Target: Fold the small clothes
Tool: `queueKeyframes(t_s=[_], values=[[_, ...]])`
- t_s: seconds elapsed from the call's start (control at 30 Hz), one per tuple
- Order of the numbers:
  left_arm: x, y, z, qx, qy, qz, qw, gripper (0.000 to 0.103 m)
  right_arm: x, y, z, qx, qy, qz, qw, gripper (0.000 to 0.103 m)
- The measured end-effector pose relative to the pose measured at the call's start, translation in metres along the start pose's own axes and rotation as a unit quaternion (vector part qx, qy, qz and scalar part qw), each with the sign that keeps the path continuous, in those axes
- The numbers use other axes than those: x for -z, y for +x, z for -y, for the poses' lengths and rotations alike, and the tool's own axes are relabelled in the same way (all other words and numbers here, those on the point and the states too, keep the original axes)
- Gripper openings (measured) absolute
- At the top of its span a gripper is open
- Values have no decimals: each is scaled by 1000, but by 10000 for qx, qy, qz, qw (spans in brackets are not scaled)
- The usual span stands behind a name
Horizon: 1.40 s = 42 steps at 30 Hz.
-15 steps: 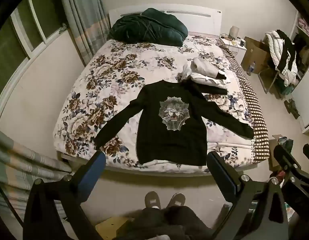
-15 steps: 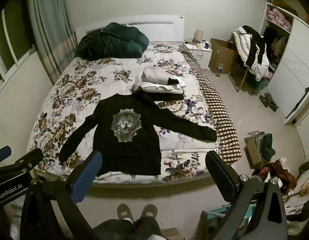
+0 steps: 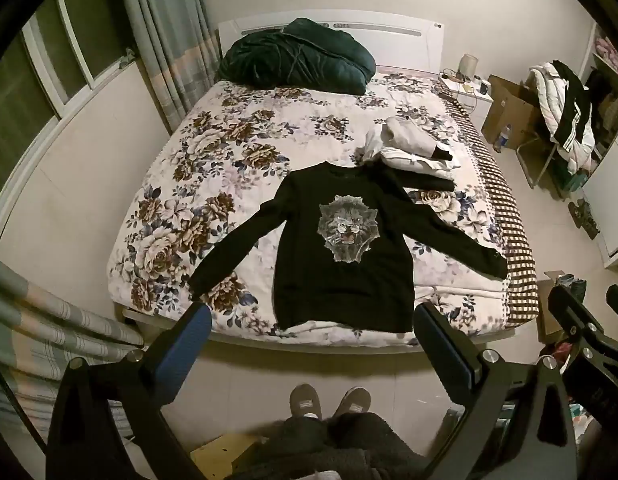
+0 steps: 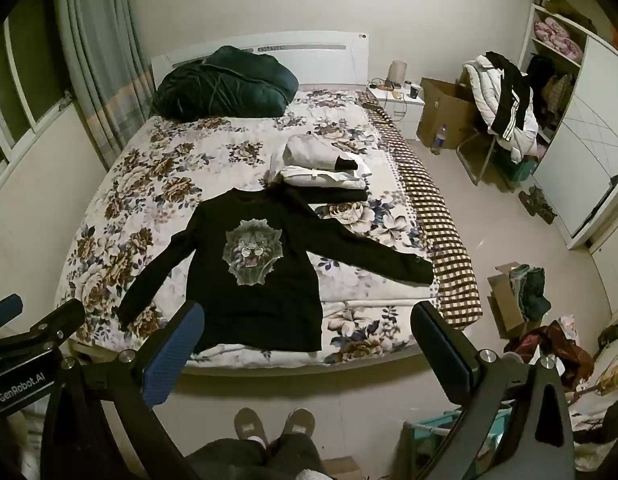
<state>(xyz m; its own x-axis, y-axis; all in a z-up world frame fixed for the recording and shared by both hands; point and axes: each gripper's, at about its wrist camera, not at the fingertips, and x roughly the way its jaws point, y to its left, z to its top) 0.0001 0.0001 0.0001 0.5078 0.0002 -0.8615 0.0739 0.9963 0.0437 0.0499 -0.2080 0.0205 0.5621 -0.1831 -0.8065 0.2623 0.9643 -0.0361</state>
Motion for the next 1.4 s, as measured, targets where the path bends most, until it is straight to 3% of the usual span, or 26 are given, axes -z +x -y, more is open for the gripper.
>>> queueKeyframes(t_s=[1.4], values=[[-1,2,0,11,-11,10,10000,103,-13,7,-8,35,-26,-46,10000,103]])
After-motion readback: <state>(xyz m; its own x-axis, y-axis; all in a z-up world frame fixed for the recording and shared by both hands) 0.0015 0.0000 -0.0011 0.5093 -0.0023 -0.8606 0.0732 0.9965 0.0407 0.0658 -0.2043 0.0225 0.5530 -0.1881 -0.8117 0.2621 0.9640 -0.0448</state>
